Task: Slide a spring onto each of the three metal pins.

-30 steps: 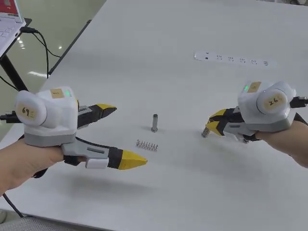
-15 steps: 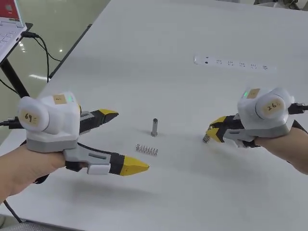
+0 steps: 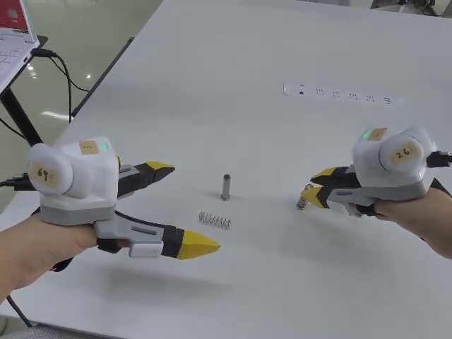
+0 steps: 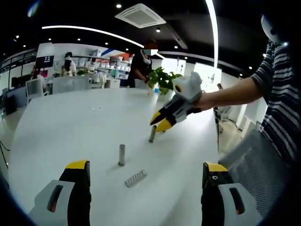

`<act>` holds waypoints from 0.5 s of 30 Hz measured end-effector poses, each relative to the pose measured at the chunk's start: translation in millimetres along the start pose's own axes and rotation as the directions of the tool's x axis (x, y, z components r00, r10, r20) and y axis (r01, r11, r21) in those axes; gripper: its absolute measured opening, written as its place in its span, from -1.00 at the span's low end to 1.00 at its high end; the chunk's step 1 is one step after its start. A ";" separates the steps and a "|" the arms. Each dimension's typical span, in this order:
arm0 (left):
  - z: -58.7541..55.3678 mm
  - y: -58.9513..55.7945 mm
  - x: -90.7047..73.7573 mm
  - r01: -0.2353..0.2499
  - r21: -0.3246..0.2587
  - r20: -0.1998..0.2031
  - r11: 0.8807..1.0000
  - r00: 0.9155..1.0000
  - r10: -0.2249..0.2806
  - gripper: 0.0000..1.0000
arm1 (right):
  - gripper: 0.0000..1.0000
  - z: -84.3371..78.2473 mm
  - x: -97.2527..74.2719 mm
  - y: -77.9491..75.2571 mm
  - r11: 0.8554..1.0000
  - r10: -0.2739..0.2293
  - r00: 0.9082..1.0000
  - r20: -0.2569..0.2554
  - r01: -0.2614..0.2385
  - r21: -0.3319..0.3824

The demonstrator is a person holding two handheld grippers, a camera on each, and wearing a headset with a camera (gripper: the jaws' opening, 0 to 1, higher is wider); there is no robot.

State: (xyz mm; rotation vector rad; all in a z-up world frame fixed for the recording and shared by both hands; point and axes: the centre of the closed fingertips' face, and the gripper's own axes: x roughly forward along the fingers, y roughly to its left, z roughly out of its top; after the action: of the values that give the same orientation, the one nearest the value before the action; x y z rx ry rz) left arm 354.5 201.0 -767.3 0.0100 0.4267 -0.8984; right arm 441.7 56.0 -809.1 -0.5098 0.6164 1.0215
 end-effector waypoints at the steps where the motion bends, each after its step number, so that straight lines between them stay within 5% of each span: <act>1: 0.2 -0.3 0.1 0.001 -0.001 0.000 1.000 1.000 -0.001 0.94 | -0.67 0.4 -1.0 0.8 1.000 0.002 1.000 0.002 -0.002 0.005; 6: 0.0 -1.5 0.6 0.004 0.001 -0.002 1.000 1.000 -0.004 0.94 | -0.64 2.4 -7.2 3.1 0.998 0.002 1.000 0.030 -0.004 0.057; 11: 0.4 -1.7 0.8 0.006 0.002 -0.002 1.000 1.000 -0.006 0.95 | -0.62 11.8 -17.4 2.6 0.981 -0.011 0.993 0.114 -0.012 0.192; 15: 0.3 -1.4 1.0 0.006 0.002 -0.003 1.000 1.000 -0.006 0.95 | -0.61 10.2 -25.2 1.8 0.981 -0.021 0.993 0.117 -0.003 0.194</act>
State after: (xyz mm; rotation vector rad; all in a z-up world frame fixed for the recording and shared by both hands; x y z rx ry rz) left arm 354.0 199.3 -767.2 0.0123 0.4289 -0.9051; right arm 432.9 47.7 -784.7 -0.2780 0.5999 0.9640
